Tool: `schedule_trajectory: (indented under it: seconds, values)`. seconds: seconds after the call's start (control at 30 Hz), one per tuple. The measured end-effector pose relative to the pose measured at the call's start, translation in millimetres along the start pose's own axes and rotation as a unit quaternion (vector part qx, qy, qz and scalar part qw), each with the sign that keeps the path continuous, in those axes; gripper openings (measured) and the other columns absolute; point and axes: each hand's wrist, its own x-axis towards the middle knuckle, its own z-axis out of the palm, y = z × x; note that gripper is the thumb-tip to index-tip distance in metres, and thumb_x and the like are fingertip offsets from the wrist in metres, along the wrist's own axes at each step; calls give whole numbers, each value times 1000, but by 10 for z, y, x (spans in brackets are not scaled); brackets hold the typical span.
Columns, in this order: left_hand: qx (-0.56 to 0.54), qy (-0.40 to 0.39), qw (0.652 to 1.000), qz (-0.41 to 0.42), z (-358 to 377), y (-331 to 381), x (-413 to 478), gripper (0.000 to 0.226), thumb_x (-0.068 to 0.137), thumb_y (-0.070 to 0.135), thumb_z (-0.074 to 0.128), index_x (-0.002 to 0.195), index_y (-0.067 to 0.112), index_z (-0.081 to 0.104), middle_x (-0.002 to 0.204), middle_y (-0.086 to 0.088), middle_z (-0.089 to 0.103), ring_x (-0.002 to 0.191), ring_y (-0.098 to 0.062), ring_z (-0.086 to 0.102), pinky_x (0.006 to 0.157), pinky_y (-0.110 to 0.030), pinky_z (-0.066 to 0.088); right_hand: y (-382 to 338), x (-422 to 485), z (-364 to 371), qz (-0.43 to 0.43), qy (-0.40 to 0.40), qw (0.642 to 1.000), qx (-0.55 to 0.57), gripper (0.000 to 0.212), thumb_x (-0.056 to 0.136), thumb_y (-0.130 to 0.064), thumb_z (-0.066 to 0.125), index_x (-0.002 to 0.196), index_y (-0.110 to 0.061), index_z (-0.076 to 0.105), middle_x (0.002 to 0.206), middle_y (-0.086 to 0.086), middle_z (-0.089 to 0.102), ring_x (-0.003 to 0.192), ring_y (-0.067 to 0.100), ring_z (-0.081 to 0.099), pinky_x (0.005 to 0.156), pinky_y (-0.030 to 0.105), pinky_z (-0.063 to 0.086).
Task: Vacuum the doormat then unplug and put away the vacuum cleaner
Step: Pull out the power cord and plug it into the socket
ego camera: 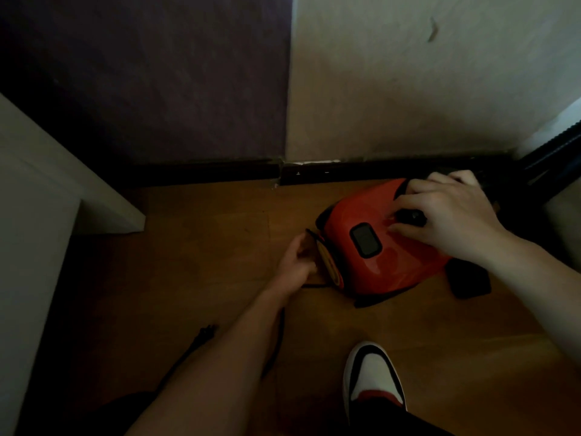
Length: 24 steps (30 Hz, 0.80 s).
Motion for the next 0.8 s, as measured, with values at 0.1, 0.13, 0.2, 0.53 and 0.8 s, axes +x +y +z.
schedule_trajectory:
  seconds: [0.1,0.13,0.2,0.53,0.8]
  values:
    - [-123,12,992,-1,62,51,30,61,81,-14,44,128,25,50,126,7,60,107,-10,58,82,-32,51,13,-4,1,-4,-1,1000,0,28,80,-55,73,100,-35,76,87,-11,58,87,22,57,85,41,29]
    - [-166,18,986,-1,68,65,42,54,82,-13,43,122,21,53,132,1,61,112,-14,58,86,-34,51,16,-4,2,-6,1,1000,0,28,80,-55,73,100,-35,76,87,-11,58,87,22,57,85,41,29]
    - [-217,39,975,8,75,100,52,43,85,-11,45,115,19,55,131,-4,64,121,-21,58,95,-38,49,20,-4,3,-7,1,1000,0,28,80,-55,73,100,-36,76,88,-10,59,88,23,57,86,41,29]
    - [221,52,941,253,-3,115,5,37,86,0,66,113,26,64,117,2,55,112,-10,51,96,-27,44,11,-12,-7,-8,6,1000,9,26,80,-54,75,99,-36,75,89,-11,59,89,23,58,87,42,30]
    - [481,31,800,358,-176,200,-229,12,86,26,68,95,21,61,106,6,51,100,-8,46,100,-36,36,-2,-9,-38,-5,-9,1000,19,26,81,-55,74,101,-38,75,87,-17,43,92,23,57,87,40,26]
